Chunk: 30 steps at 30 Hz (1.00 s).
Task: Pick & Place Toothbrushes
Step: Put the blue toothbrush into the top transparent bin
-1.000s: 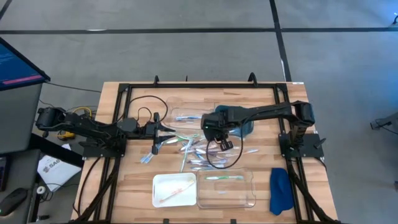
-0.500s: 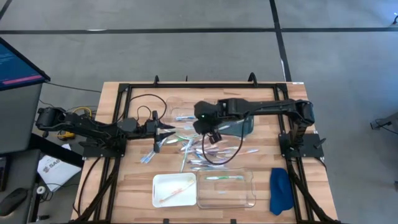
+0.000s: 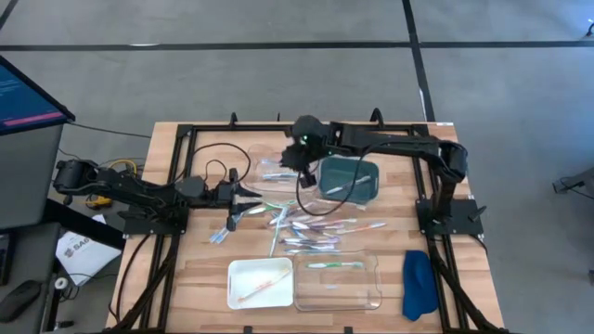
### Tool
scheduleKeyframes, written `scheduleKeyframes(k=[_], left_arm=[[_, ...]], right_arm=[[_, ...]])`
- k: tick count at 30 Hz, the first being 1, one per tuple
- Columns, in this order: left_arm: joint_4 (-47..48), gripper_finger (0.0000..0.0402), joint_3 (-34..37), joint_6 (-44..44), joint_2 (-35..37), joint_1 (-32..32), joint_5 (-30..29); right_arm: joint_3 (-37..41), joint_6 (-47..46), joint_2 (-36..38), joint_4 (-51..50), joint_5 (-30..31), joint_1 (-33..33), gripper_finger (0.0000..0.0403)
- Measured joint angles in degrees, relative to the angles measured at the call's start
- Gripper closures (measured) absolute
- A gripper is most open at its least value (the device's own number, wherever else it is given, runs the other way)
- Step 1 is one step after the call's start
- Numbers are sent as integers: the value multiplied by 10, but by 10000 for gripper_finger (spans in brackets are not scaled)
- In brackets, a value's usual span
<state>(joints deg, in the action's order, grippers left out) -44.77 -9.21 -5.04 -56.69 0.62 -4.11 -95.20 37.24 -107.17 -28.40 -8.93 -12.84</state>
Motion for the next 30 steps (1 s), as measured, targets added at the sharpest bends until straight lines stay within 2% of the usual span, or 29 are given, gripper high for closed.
scheduleKeyframes(k=[5,8,10,12,14,16,18,21,27,30], left_arm=[[-1,308,0,-4,0,1,0],[-2,308,0,-10,0,2,2],[-2,308,0,-21,0,2,24],[-3,308,0,-26,0,2,44],[-3,308,0,-26,0,2,48],[-2,308,0,-25,0,2,48],[-3,308,0,-24,0,7,47],[-3,308,0,-25,0,10,45],[-3,308,0,-27,0,8,45],[-3,308,0,-27,0,8,44]], right_arm=[[0,21,-1,23,-3,1,390],[-1,17,-20,36,-3,3,389],[2,5,-29,26,-4,-3,379],[-4,-4,-54,60,-4,-5,368],[3,-11,-66,14,-1,-10,363],[-2,-9,-92,40,0,-7,368],[3,-14,-94,3,1,-4,381],[-2,-23,-99,19,0,-2,391],[2,-41,-114,-5,0,-3,364],[-2,-40,-131,18,1,1,365]])
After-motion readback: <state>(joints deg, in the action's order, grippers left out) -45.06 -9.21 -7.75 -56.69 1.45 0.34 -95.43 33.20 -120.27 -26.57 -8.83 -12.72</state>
